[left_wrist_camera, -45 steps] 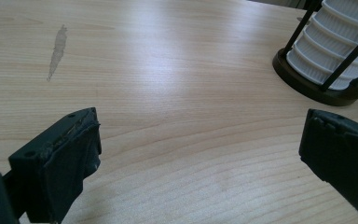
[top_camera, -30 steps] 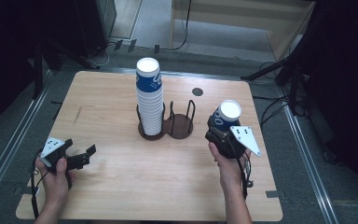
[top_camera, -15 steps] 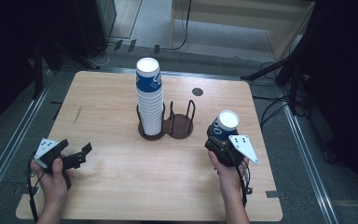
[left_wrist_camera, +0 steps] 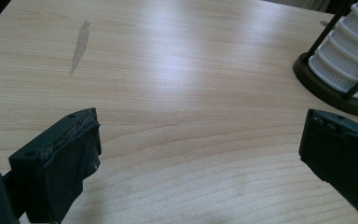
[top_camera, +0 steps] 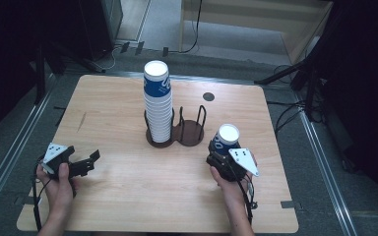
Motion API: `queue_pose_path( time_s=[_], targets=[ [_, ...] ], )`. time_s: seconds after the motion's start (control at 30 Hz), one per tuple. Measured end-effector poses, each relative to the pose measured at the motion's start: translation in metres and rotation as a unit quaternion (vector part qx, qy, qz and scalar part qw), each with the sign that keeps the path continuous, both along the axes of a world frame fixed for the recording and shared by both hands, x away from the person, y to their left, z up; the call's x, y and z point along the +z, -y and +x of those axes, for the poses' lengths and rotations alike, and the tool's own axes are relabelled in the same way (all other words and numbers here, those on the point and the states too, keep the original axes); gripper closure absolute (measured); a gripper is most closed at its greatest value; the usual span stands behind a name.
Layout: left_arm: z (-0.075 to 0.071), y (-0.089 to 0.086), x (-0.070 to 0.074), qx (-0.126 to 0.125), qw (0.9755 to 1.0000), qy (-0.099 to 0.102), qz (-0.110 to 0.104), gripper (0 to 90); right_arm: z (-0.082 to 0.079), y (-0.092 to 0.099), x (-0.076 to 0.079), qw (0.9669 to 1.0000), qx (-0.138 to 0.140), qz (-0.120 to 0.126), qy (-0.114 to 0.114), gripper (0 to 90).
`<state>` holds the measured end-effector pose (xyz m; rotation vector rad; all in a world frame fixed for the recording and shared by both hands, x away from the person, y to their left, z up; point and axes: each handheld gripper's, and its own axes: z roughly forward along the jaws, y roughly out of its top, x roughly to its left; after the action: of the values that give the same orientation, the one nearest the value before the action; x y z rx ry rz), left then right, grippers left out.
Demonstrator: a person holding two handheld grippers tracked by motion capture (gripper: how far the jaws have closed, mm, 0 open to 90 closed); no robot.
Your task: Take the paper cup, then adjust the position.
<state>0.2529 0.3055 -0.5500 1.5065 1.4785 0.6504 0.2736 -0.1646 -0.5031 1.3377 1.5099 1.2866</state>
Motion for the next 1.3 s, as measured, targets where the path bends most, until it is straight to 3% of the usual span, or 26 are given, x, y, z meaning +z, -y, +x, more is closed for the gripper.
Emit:
queue_pose_path(
  time_s=[0.1,0.2,0.27,0.47,0.53,0.6,0.83,0.97,1.03,1.3],
  targets=[
    [0.003,0.005,0.004,0.000,0.9999,0.008,0.009,0.0,0.000,-0.004,-0.001,0.9999,0.006,-0.013,0.003,19.0],
    [0.002,0.015,0.010,-0.032,0.9991,0.015,0.023,0.0,-0.001,-0.008,-0.003,0.9997,0.009,-0.023,0.003,19.0],
    [0.001,0.022,0.014,-0.060,0.9980,0.017,0.015,0.0,-0.001,-0.010,-0.004,0.9997,0.011,-0.024,0.001,19.0],
    [0.000,0.041,0.019,-0.103,0.9944,0.019,0.012,0.0,-0.004,-0.019,-0.005,0.9985,0.014,-0.052,0.010,19.0],
    [0.000,0.046,0.022,-0.125,0.9920,0.019,0.003,0.0,-0.006,-0.023,-0.005,0.9983,0.021,-0.053,0.009,19.0],
    [-0.002,0.052,0.025,-0.141,0.9898,0.021,0.011,0.0,-0.007,-0.028,-0.004,0.9985,0.030,-0.045,0.005,19.0],
    [-0.007,0.070,0.037,-0.175,0.9842,0.025,0.016,0.0,-0.012,-0.043,-0.004,0.9965,0.053,-0.064,0.015,19.0],
    [-0.010,0.085,0.042,-0.203,0.9785,0.030,0.022,0.0,-0.014,-0.052,-0.007,0.9950,0.066,-0.074,0.014,19.0],
    [-0.012,0.093,0.044,-0.222,0.9743,0.032,0.019,0.0,-0.016,-0.057,-0.008,0.9943,0.071,-0.078,0.014,19.0],
    [-0.015,0.106,0.048,-0.256,0.9660,0.032,0.011,0.0,-0.023,-0.074,-0.013,0.9873,0.089,-0.128,0.030,18.9]
  ],
)
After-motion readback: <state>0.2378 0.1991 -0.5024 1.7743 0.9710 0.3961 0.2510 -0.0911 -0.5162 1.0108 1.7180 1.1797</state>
